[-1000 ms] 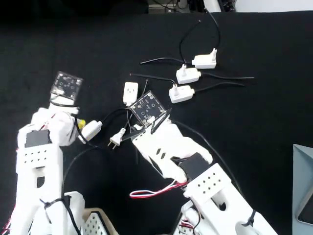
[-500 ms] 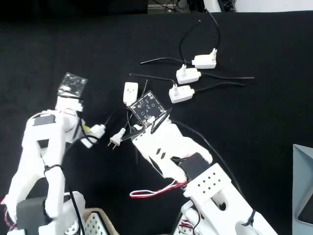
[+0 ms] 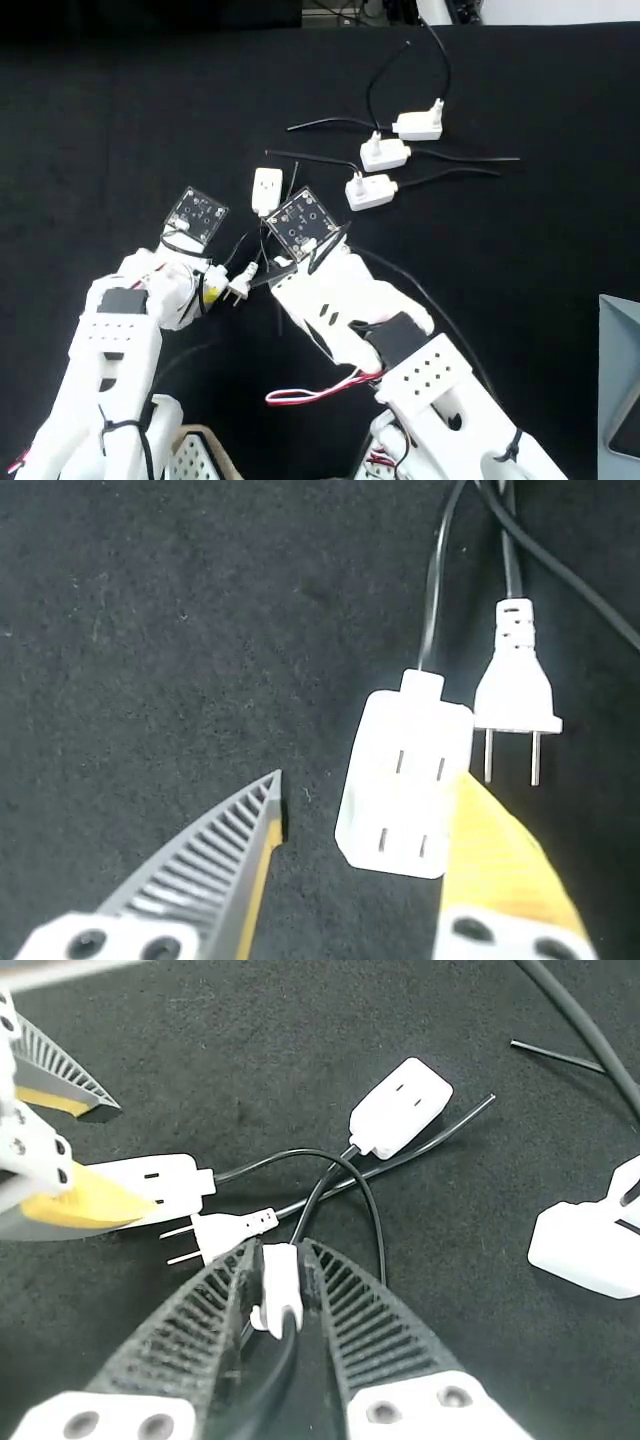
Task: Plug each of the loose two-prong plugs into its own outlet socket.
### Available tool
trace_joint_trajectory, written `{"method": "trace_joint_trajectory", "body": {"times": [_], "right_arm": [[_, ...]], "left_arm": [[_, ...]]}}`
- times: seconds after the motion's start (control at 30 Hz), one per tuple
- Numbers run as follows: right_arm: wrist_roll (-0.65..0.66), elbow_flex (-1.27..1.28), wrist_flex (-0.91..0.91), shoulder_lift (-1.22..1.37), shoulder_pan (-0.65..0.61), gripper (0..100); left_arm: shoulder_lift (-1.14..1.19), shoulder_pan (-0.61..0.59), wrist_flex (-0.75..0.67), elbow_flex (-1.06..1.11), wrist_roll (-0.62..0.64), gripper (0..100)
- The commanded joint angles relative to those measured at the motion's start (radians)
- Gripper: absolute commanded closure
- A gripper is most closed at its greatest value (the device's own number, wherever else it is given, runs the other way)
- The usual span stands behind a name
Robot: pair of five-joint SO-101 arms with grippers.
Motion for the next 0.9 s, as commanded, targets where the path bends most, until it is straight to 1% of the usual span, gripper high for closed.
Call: {"method": "trace_joint_trajectory", "body": {"times": [0.0, 0.13, 0.3, 0.47, 0.57, 0.7, 0.87], "right_arm": [[-0.002, -0.005, 0.002, -0.021, 0.008, 98.7], [-0.002, -0.005, 0.002, -0.021, 0.008, 98.7], [-0.002, -0.007, 0.002, -0.021, 0.008, 98.7], [-0.002, -0.008, 0.002, -0.021, 0.008, 98.7], [-0.002, -0.008, -0.002, -0.021, 0.008, 98.7], [-0.002, -0.008, -0.006, -0.021, 0.008, 98.7], [-0.006, -0.015, -0.008, -0.021, 0.008, 98.7]], "left_arm": [[-0.005, 0.007, -0.012, 0.001, -0.009, 75], [-0.005, 0.005, -0.011, -0.016, -0.009, 75], [-0.018, -0.035, -0.003, -0.042, -0.008, 75], [-0.018, -0.042, 0.107, -0.128, -0.008, 75], [-0.018, -0.045, 0.123, -0.156, -0.006, 75], [-0.020, -0.077, 0.123, -0.177, -0.006, 75], [-0.020, -0.159, 0.124, -0.202, -0.006, 75]]}}
